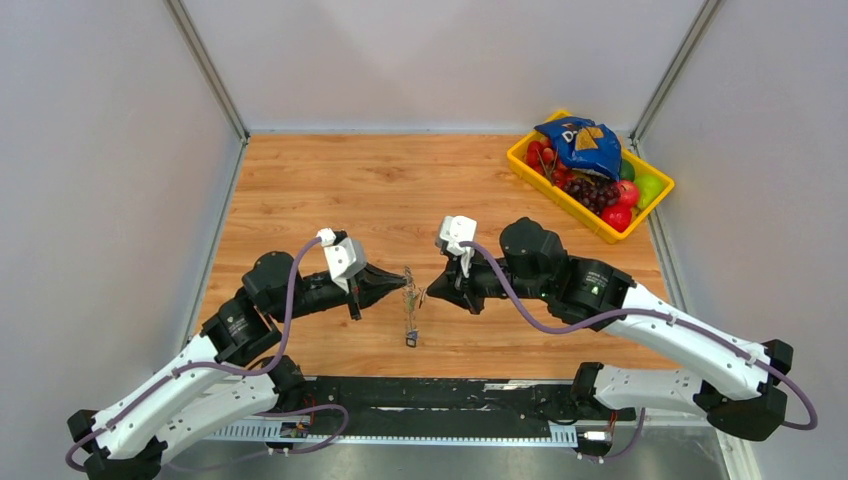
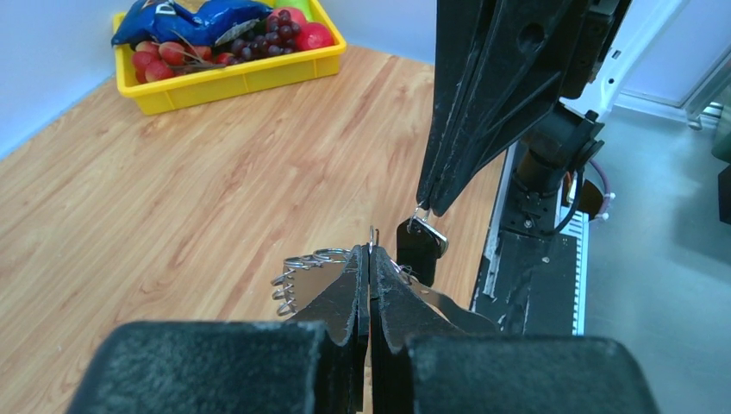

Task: Put the keys on the keyring

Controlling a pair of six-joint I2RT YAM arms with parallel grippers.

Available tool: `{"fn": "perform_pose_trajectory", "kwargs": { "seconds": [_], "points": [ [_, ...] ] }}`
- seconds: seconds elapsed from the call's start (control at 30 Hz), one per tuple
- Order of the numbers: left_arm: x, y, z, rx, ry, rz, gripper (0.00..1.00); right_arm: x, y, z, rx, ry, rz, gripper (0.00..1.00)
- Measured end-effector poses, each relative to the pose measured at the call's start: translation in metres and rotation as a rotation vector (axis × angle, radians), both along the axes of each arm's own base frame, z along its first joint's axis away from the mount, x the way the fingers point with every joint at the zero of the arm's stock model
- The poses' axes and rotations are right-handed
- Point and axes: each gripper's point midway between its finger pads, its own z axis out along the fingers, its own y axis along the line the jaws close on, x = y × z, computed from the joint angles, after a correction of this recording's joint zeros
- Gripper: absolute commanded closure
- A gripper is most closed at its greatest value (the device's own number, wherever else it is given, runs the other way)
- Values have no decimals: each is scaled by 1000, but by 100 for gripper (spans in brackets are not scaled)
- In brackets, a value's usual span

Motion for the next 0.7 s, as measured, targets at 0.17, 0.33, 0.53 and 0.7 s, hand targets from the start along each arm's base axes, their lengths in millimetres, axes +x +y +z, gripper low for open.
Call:
{"fn": "perform_pose_trajectory", "kwargs": {
  "seconds": [0.17, 0.33, 0.53, 0.7],
  "points": [
    [1, 0, -7, 11, -1, 0, 100, 0, 5, 5, -1, 6, 11, 100],
    [1, 0, -11, 17, -1, 0, 100, 1, 10, 10, 1, 9, 18, 100],
    [1, -1, -8, 7, -12, -1, 100, 3, 14, 9, -6, 16, 22, 100],
    [0, -1, -8, 4, -14, -8, 100, 4, 17, 6, -15, 22, 22, 100]
  ]
}}
